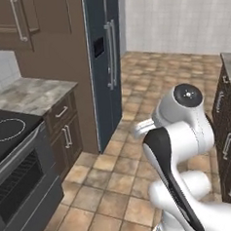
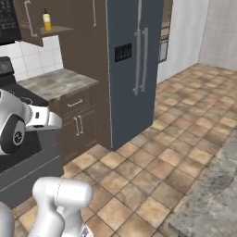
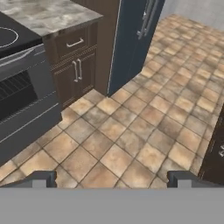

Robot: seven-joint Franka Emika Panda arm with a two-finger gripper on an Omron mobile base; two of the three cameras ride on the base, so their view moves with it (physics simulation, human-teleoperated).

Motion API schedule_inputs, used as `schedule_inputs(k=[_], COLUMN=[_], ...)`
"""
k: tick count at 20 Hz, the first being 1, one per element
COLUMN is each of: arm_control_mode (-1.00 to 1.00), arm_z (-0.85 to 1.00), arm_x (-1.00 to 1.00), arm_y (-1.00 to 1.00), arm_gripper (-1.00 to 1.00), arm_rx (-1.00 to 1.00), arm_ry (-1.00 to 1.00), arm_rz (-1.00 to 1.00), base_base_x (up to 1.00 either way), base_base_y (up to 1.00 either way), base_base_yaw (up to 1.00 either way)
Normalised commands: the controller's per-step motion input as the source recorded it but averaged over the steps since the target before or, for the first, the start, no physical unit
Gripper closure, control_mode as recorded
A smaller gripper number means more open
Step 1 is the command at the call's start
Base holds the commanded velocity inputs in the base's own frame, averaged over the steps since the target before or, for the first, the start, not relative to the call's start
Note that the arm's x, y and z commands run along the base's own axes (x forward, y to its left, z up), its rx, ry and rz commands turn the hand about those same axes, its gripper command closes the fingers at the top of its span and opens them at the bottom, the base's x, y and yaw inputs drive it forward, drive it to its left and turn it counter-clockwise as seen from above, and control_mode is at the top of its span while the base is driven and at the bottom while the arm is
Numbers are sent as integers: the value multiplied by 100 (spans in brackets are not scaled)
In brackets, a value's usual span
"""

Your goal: Move the mustard and mayonnaise from the cabinet to the dining counter.

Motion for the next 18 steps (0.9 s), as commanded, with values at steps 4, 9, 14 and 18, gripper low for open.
schedule_inputs(k=[4, 9, 14, 18], arm_control_mode=[100, 100, 100, 100], arm_z=[0, 0, 0, 0], arm_x=[0, 0, 0, 0], arm_y=[0, 0, 0, 0], arm_gripper=[-100, -100, -100, -100], arm_rx=[0, 0, 0, 0], arm_ry=[0, 0, 0, 0], arm_rz=[0, 0, 0, 0], base_base_x=[94, 94, 93, 85], base_base_y=[-1, -5, -2, 0], base_base_yaw=[1, 7, 19, 36])
